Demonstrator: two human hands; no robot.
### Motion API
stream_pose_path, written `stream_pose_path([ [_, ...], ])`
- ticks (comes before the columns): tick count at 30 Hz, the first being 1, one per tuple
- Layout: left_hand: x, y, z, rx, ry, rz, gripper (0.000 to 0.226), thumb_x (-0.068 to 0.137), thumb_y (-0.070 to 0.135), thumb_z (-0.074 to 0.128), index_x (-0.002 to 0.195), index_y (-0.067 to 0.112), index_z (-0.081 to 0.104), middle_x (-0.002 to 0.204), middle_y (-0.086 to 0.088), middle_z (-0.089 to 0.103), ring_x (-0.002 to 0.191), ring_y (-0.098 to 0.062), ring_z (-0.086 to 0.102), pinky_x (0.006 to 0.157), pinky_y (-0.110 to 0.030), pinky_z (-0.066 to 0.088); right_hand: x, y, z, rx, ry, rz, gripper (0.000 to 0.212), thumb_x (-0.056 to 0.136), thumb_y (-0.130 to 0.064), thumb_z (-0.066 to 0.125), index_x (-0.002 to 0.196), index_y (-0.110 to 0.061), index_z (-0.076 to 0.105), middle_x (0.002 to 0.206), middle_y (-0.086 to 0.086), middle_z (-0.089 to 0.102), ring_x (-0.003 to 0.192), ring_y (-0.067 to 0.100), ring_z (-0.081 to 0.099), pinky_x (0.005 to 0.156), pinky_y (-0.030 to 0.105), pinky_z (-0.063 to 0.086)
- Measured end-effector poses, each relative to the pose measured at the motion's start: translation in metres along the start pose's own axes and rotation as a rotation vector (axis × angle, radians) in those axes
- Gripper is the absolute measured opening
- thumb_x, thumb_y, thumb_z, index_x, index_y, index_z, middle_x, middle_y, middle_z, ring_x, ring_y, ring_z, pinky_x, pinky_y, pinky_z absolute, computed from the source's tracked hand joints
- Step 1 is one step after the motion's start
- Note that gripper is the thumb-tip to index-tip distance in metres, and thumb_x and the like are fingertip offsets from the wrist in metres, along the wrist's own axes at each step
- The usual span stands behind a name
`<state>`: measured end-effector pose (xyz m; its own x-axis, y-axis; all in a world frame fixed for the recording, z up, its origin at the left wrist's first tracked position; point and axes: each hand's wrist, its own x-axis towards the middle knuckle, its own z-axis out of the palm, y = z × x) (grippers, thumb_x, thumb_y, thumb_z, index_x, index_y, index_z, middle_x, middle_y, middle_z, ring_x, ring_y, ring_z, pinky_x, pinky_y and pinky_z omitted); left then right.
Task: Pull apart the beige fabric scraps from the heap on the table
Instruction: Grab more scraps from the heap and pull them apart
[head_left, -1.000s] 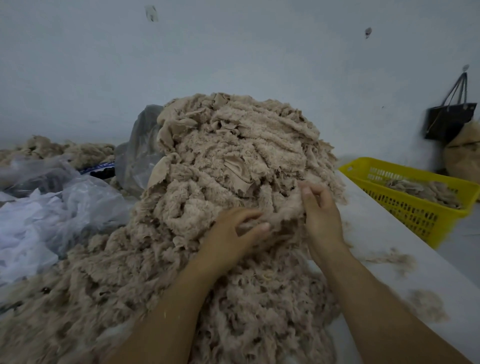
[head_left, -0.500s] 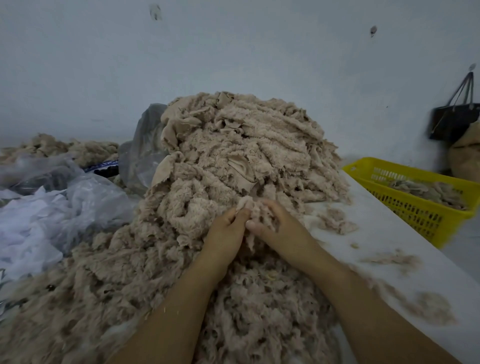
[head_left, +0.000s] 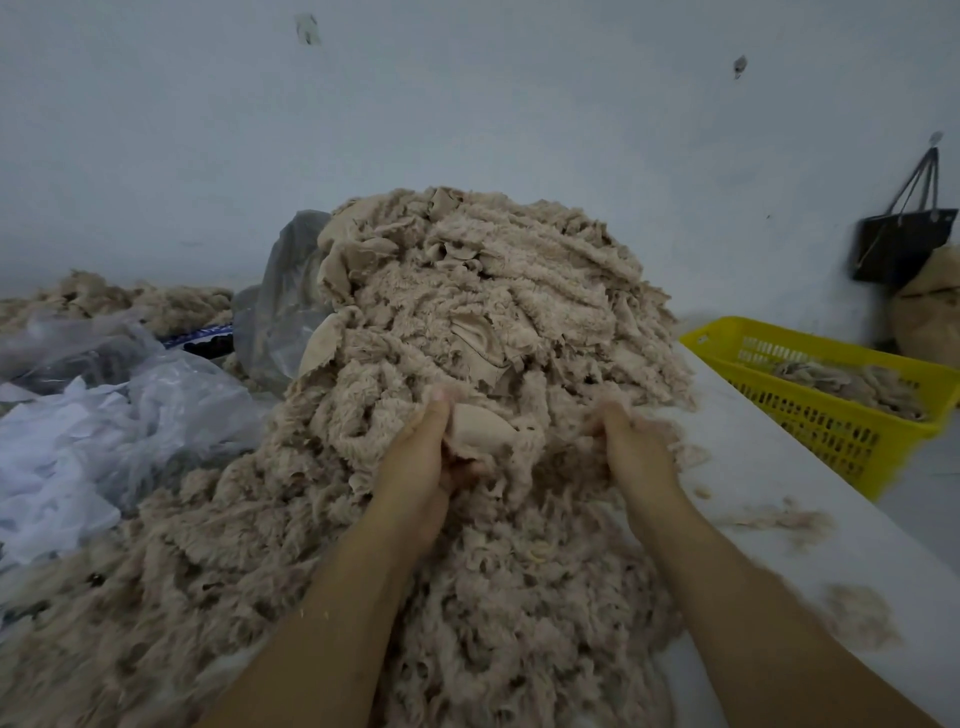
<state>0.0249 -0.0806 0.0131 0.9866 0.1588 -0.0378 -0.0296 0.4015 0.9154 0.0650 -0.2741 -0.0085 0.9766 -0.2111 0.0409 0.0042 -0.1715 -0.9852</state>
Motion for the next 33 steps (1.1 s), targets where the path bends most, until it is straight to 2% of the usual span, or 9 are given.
stream_pose_path([
  [5,-0.002,-0.003,0.002,0.079,-0.07,0.031,0.046,0.101,0.045,0.048,0.106,0.005,0.069,0.098,-0.015,0.076,0.082,-0.022,0.073,0.059,-0.029,0.059,-0.025,-0.012,0.016,-0.128,-0.168,-0.333,0.043,0.089,-0.077,0.029,0.085,-0.041,0.053,0.106,-0.017,0.049,0.105,0.001,0.049,0.088,0.021,0.036],
  [9,-0.007,-0.006,0.002,0.297,-0.174,0.117,0.047,0.101,0.054,0.04,0.109,0.023,0.074,0.105,-0.008,0.076,0.102,-0.024,0.071,0.093,-0.046,0.055,-0.035,-0.017,0.02,-0.088,-0.289,-0.419,0.051,0.08,-0.087,0.035,0.105,-0.048,0.056,0.117,-0.023,0.052,0.101,-0.021,0.047,0.075,-0.002,0.038],
  [13,-0.012,-0.01,0.005,0.389,-0.262,0.068,0.048,0.09,0.066,0.044,0.113,0.037,0.074,0.117,0.003,0.073,0.113,-0.011,0.066,0.103,-0.035,0.05,-0.035,-0.016,0.028,-0.185,-0.358,-0.433,0.021,0.096,-0.057,0.049,0.082,-0.044,0.058,0.077,-0.025,0.06,0.066,-0.009,0.054,0.057,0.008,0.041],
  [16,-0.015,-0.009,0.007,0.386,-0.325,0.069,0.037,0.091,0.06,0.048,0.105,0.041,0.077,0.112,0.01,0.075,0.107,-0.003,0.068,0.083,-0.014,0.053,-0.028,-0.016,0.026,-0.15,-0.217,-0.414,0.026,0.103,-0.027,0.048,0.078,-0.028,0.053,0.068,-0.015,0.059,0.056,-0.005,0.05,0.05,0.011,0.038],
  [20,-0.012,-0.01,0.007,0.333,-0.245,-0.012,0.037,0.099,0.049,0.05,0.087,0.032,0.081,0.099,0.001,0.078,0.095,-0.012,0.073,0.085,-0.029,0.053,-0.018,-0.013,0.016,-0.045,-0.079,-0.276,0.023,0.106,-0.026,0.041,0.087,-0.03,0.055,0.073,0.006,0.059,0.058,0.011,0.05,0.057,0.027,0.043],
  [24,-0.012,-0.009,0.005,0.261,-0.203,-0.092,0.036,0.092,0.052,0.06,0.086,0.023,0.082,0.097,-0.009,0.077,0.091,-0.022,0.075,0.079,-0.034,0.059,-0.014,-0.011,0.016,0.116,0.011,-0.124,0.029,0.104,-0.028,0.043,0.102,-0.042,0.067,0.045,-0.014,0.04,0.051,0.012,0.038,0.06,0.035,0.036],
  [27,-0.01,0.002,-0.002,0.06,-0.126,-0.109,0.045,0.076,0.058,0.072,0.087,0.016,0.082,0.096,-0.015,0.077,0.085,-0.028,0.075,0.067,-0.035,0.06,-0.001,-0.009,-0.002,0.23,0.164,0.032,0.029,0.104,-0.033,0.045,0.121,-0.019,0.064,0.064,-0.011,0.045,0.069,0.018,0.045,0.077,0.043,0.051],
  [30,-0.004,0.008,-0.004,-0.105,-0.084,-0.012,0.048,0.078,0.056,0.061,0.083,0.012,0.079,0.09,-0.01,0.076,0.083,-0.023,0.073,0.068,-0.035,0.059,-0.005,-0.007,-0.008,0.034,0.096,-0.011,0.03,0.102,-0.037,0.047,0.096,-0.009,0.058,0.082,0.012,0.045,0.072,0.026,0.044,0.072,0.047,0.044],
  [33,-0.002,0.007,-0.002,-0.165,-0.135,0.076,0.033,0.081,0.039,0.062,0.094,0.009,0.068,0.084,-0.003,0.073,0.078,-0.012,0.07,0.068,-0.026,0.058,-0.012,-0.01,0.009,-0.201,-0.094,-0.059,0.047,0.1,-0.044,0.045,0.139,-0.018,0.05,0.132,0.011,0.049,0.122,0.025,0.05,0.097,0.039,0.04],
])
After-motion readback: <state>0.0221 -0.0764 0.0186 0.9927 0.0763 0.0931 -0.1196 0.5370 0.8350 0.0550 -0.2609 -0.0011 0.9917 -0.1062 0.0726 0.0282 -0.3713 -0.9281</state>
